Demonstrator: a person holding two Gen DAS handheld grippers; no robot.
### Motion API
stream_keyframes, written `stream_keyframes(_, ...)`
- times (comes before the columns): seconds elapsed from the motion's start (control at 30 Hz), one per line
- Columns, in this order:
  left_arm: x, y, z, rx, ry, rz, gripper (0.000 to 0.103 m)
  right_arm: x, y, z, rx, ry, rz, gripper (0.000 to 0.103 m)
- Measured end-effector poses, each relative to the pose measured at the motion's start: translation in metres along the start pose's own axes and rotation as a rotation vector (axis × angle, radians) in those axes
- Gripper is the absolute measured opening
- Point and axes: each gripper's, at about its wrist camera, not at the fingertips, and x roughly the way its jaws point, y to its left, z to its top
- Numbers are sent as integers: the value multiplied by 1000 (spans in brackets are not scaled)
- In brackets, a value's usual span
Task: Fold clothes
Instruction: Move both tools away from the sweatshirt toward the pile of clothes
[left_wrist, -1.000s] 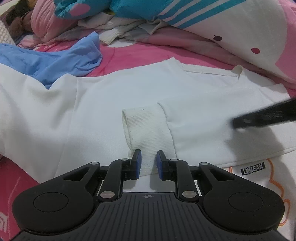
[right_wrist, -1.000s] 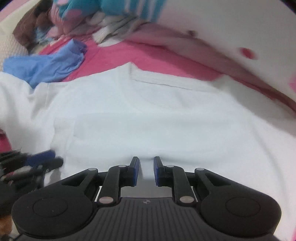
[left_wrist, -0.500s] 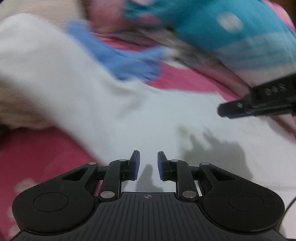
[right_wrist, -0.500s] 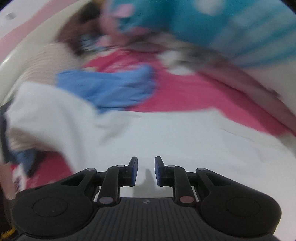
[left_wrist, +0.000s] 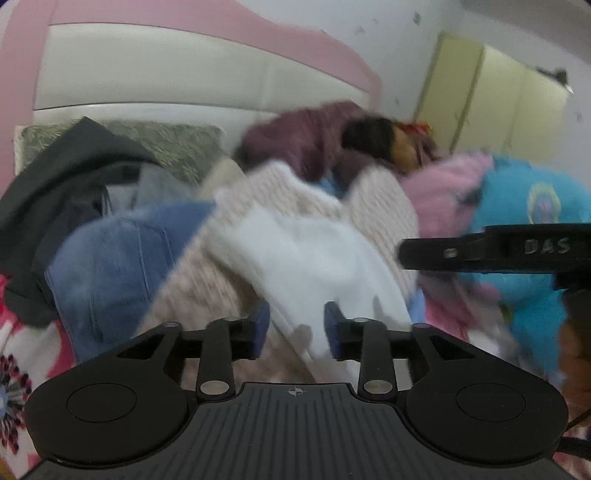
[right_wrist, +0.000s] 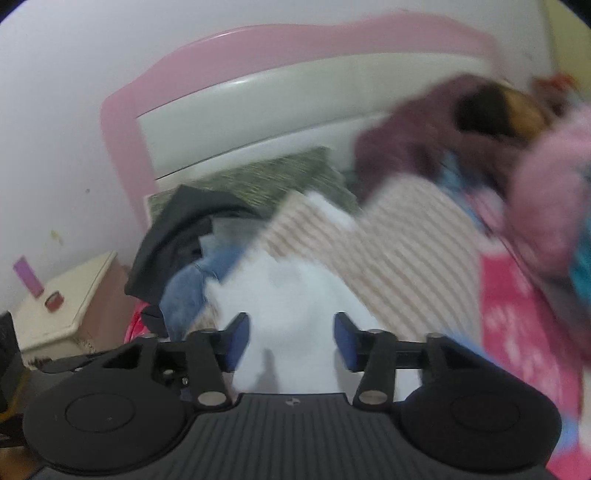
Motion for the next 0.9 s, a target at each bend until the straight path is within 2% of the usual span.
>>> stream_keyframes(0.07, 14, 6, 9, -13, 35, -1, 58, 27, 5, 20, -44, 24, 16, 66)
stream_keyframes(0.2, 36, 16, 13, -15, 105, 13, 59, 79, 13, 38, -186, 113, -3, 66)
stream_keyframes(0.33, 40, 25, 13, -30, 110, -20, 58, 122, 17, 40, -307, 210, -12, 64)
stream_keyframes(0.4, 41, 24, 12, -11, 101, -22, 52, 132, 20, 38, -344, 240, -10, 54)
stream_keyframes(0.43, 40, 23, 12, 2, 95, -28, 50, 133, 21, 37, -356, 246, -4, 49)
stream_keyframes(0.5, 40, 20, 11, 26, 87, -33, 43, 134, 22, 34, -367, 258, -2, 24)
stream_keyframes(0.53, 41, 18, 10, 39, 85, -33, 41, 134, 22, 32, -365, 258, -3, 18)
stream_keyframes(0.57, 42, 16, 9, 49, 83, -34, 34, 133, 21, 31, -360, 256, -4, 12)
stream_keyframes(0.7, 38, 6, 9, 82, 48, -46, 13, 106, 8, 33, -251, 173, 29, 9)
stream_keyframes(0.8, 26, -5, 12, 88, 10, -81, 11, 74, -3, 34, -156, 97, 68, 9)
stream_keyframes(0.9, 9, -20, 13, 69, -26, -154, 11, 28, -18, 29, -60, 8, 96, 9)
